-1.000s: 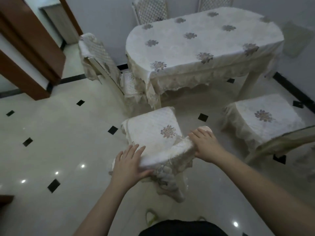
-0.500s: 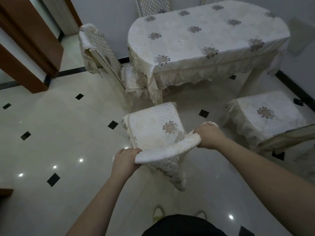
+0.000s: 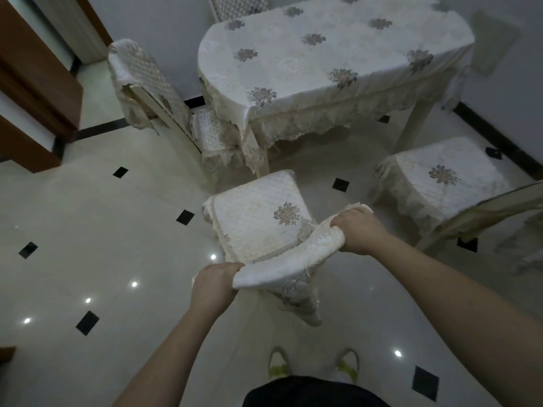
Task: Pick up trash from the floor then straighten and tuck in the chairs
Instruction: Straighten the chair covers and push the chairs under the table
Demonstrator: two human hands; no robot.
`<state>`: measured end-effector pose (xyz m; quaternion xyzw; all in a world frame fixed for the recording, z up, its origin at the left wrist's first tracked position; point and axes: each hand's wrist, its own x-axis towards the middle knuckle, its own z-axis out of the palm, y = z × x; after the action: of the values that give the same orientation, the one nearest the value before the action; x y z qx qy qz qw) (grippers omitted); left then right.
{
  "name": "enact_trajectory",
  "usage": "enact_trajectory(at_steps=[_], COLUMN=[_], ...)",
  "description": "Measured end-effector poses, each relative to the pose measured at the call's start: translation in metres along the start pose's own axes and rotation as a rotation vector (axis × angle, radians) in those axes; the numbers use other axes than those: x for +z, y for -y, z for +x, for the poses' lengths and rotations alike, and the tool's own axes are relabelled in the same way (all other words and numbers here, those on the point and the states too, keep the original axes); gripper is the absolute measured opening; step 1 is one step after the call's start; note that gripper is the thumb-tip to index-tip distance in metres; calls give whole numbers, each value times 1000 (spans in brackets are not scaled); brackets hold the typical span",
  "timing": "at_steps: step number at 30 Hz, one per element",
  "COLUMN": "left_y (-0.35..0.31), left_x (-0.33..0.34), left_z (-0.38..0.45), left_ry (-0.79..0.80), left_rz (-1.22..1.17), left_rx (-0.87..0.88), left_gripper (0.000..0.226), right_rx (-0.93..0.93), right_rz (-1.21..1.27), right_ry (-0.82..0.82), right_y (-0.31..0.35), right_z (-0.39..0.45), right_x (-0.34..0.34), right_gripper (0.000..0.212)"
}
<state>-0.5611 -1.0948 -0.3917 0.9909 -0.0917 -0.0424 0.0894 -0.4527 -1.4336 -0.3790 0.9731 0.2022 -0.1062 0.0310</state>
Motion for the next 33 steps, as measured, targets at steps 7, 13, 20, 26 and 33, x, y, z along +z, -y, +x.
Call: enact_trajectory(at_steps=[7, 13, 20, 26, 33], left_y=[-12, -14, -29, -64, -93], left_x=[-1, 3, 13, -2, -4], left_z=[-13, -10, 5, 33, 72], left_ry=[-71, -62, -11, -23, -42], left_rz=[-14, -70, -45, 22, 61], left_rx=[62, 50, 67, 162, 195], left_gripper=[35, 31, 24, 27, 22], right_rx=[-12, 7, 53, 97, 140], right_rz=[58, 28, 1, -2, -3], right_ry=[-39, -27, 15, 16, 14], right_y=[2, -4, -29, -66, -104], right_z=[-22, -33, -57, -75, -83], right_x=[7, 7, 1, -2, -8], right_gripper=[20, 21, 19, 28, 22])
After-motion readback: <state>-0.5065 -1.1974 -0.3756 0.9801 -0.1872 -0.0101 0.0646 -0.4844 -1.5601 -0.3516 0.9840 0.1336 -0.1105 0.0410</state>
